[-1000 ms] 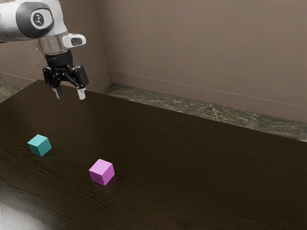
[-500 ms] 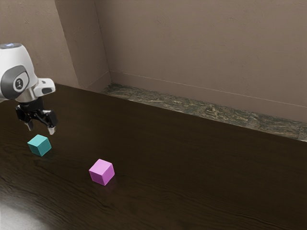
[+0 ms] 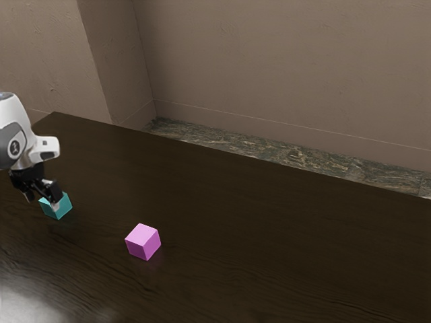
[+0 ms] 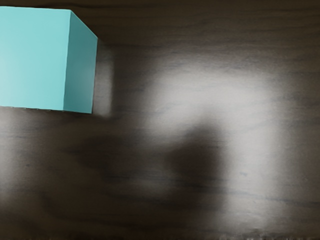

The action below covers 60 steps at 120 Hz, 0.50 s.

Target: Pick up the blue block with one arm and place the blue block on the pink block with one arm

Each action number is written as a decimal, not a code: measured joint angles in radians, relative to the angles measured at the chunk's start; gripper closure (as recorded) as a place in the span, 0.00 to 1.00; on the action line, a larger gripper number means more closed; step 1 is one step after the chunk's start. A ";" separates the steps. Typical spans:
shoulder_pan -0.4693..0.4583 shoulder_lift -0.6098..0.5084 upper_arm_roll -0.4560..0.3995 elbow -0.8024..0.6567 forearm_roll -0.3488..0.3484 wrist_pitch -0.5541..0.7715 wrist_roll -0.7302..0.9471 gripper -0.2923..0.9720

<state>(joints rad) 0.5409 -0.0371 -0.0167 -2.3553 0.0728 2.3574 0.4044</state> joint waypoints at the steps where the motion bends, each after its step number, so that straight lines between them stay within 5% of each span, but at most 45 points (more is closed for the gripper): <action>1: 0.002 0.005 0.000 0.000 -0.001 0.004 0.003 0.26; 60: 0.018 0.212 0.047 0.126 -0.067 0.196 0.148 0.26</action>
<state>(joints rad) 0.5593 0.1745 0.0300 -2.2293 0.0058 2.5536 0.5524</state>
